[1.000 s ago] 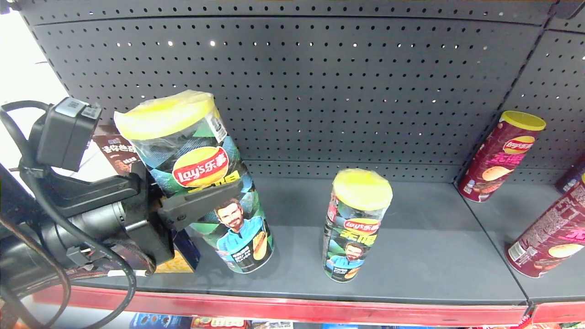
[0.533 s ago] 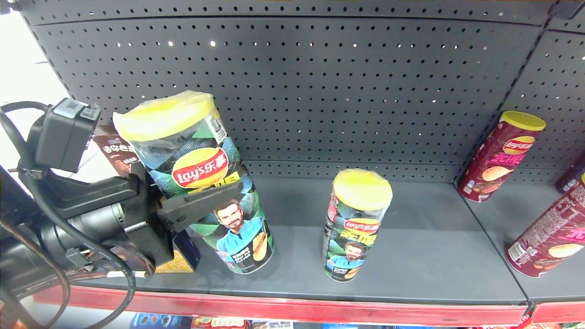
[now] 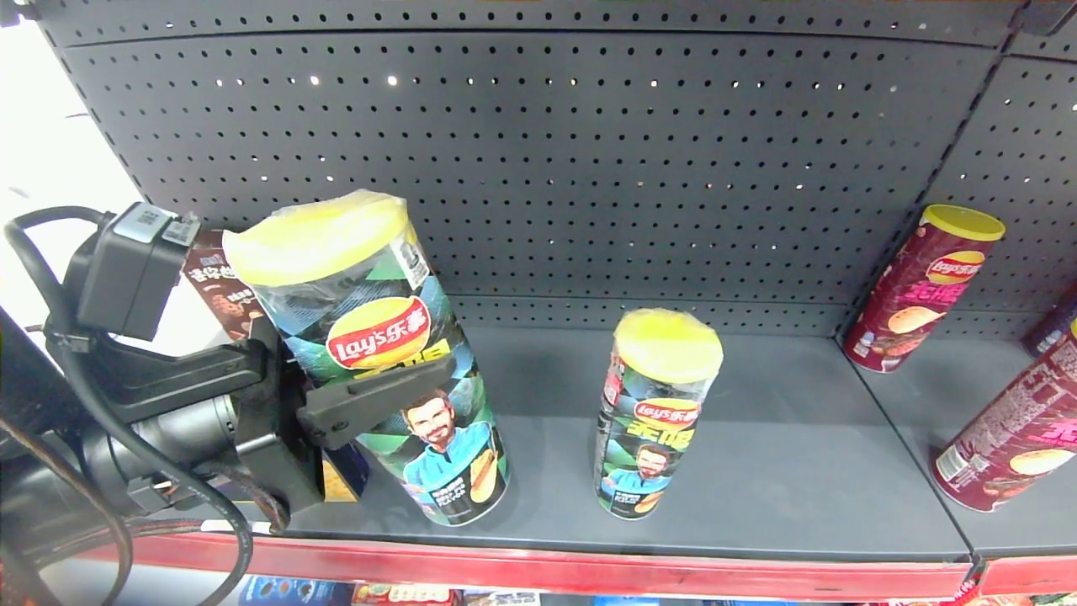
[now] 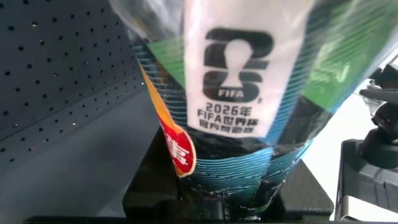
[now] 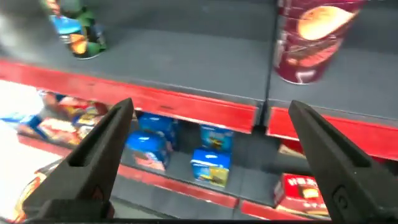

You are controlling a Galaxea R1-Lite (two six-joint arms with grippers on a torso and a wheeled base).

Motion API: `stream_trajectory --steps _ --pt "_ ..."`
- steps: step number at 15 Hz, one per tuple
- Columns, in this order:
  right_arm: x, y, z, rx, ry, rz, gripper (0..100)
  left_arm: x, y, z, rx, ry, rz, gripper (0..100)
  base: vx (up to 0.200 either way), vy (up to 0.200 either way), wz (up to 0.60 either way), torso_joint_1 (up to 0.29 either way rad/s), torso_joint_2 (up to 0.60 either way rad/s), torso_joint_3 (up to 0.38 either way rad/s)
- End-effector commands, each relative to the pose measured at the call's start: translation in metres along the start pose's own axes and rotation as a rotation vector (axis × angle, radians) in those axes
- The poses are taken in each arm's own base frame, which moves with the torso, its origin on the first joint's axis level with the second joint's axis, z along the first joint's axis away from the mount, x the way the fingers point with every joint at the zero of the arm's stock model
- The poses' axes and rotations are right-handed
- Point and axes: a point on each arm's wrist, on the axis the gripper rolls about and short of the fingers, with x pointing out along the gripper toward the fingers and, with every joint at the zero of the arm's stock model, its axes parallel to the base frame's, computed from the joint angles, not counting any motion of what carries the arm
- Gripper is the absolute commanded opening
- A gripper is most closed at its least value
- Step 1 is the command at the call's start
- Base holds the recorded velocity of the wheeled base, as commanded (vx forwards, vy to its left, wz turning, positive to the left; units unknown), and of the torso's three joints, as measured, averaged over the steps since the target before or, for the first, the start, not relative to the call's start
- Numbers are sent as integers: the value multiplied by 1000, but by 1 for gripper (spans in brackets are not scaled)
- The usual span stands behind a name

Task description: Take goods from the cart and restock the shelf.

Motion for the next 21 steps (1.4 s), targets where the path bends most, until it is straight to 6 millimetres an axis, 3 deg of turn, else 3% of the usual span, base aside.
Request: stream_trajectory --steps 1,6,8,11,18,21 --pt "3 -2 2 -39 42 -224 100 7 -5 3 4 -11 -36 0 0 0 0 0 0 0" --pt "-1 -1 0 -17 -13 -123 100 15 -10 10 11 -28 -77 0 0 0 0 0 0 0" --pt "0 5 -1 -22 -30 110 100 16 -10 9 10 -27 -86 0 0 0 0 0 0 0" --pt "2 5 -7 -17 -5 115 100 16 -8 7 -2 -15 -93 0 0 0 0 0 0 0" --pt "2 5 -7 -17 -5 115 100 37 15 -1 -15 14 -137 0 0 0 0 0 0 0" --pt "2 5 -7 -17 -5 115 100 63 46 1 6 -1 -114 0 0 0 0 0 0 0"
